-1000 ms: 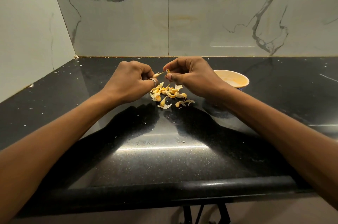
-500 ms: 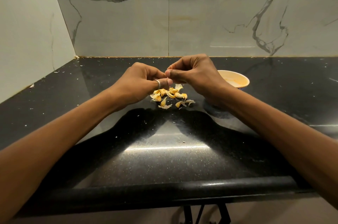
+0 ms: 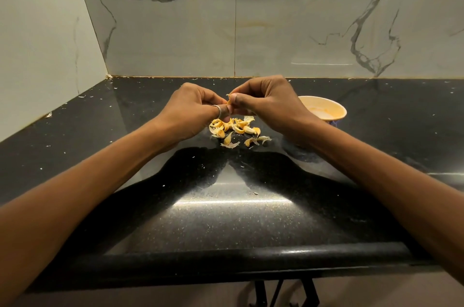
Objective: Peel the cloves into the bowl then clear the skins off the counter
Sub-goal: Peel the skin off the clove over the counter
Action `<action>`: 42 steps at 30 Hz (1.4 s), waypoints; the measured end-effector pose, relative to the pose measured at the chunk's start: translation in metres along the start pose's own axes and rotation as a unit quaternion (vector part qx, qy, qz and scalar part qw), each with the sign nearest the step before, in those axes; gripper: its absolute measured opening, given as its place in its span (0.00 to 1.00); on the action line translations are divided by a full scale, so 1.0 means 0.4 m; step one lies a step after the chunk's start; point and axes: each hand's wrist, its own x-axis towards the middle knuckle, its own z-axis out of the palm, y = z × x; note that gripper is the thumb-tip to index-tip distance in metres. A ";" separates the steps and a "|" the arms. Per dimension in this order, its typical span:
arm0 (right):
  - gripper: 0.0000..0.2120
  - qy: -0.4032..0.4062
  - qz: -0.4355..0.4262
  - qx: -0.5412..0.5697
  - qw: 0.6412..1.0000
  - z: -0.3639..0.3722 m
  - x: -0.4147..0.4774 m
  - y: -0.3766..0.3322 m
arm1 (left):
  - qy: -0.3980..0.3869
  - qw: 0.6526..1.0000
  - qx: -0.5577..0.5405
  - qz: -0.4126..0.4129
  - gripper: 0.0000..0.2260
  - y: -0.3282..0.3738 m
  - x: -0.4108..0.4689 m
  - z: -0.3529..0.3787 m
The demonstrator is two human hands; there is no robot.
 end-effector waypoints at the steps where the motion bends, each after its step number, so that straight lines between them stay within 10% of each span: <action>1: 0.05 0.001 0.001 0.000 1.000 -0.001 0.000 0.000 | -0.002 1.000 -0.001 0.000 0.04 0.000 -0.001 0.000; 42: 0.07 0.011 0.059 0.030 0.998 0.017 -0.021 -0.014 | 0.035 0.998 0.013 0.048 0.01 -0.001 -0.013 0.020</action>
